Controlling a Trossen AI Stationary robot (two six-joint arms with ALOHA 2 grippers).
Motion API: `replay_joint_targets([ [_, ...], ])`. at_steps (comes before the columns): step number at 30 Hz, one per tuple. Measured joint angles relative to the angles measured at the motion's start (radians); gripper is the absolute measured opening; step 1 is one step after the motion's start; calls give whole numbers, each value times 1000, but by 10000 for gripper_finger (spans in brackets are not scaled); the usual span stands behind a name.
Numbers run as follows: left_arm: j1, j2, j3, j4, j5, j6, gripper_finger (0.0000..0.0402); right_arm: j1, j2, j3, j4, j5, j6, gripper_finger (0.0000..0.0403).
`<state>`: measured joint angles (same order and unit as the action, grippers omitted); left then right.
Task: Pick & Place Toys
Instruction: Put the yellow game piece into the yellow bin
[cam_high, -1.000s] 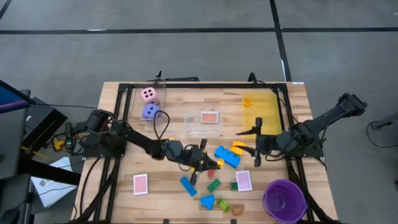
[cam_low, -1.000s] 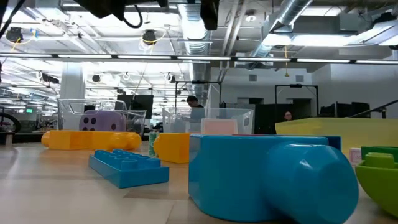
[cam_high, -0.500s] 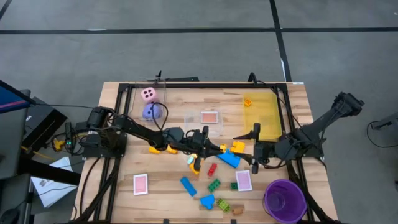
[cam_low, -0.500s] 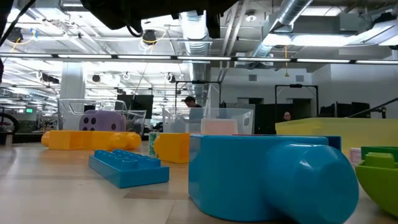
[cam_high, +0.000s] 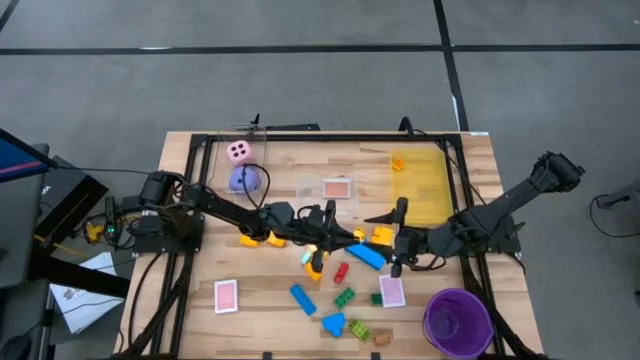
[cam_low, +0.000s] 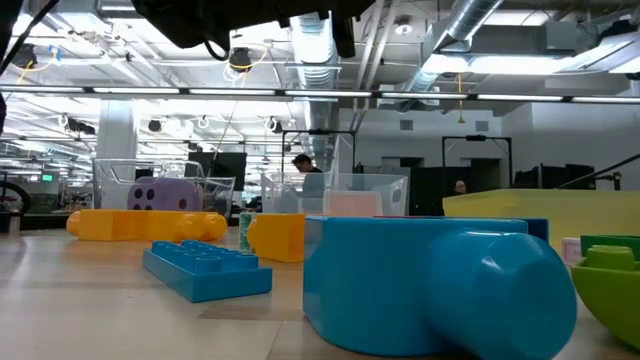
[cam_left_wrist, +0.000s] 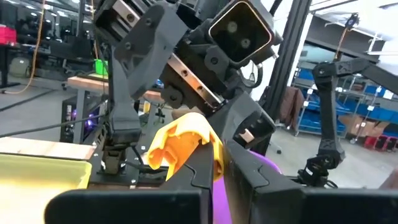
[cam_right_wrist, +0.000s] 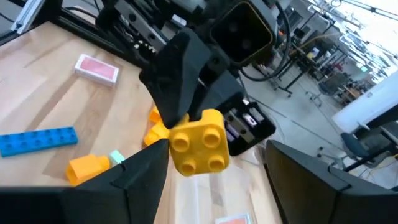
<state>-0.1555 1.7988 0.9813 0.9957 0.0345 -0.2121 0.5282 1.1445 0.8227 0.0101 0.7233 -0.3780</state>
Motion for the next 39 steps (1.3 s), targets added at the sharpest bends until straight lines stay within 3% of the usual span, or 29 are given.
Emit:
replay_joint_targets([
  [25,13,0,0,31,26,-32,8,-21,33,0,84,-16,-48,257],
  [39,13,0,2,39,24,-34,13,-20,34,-1,80,-19,-41,157],
])
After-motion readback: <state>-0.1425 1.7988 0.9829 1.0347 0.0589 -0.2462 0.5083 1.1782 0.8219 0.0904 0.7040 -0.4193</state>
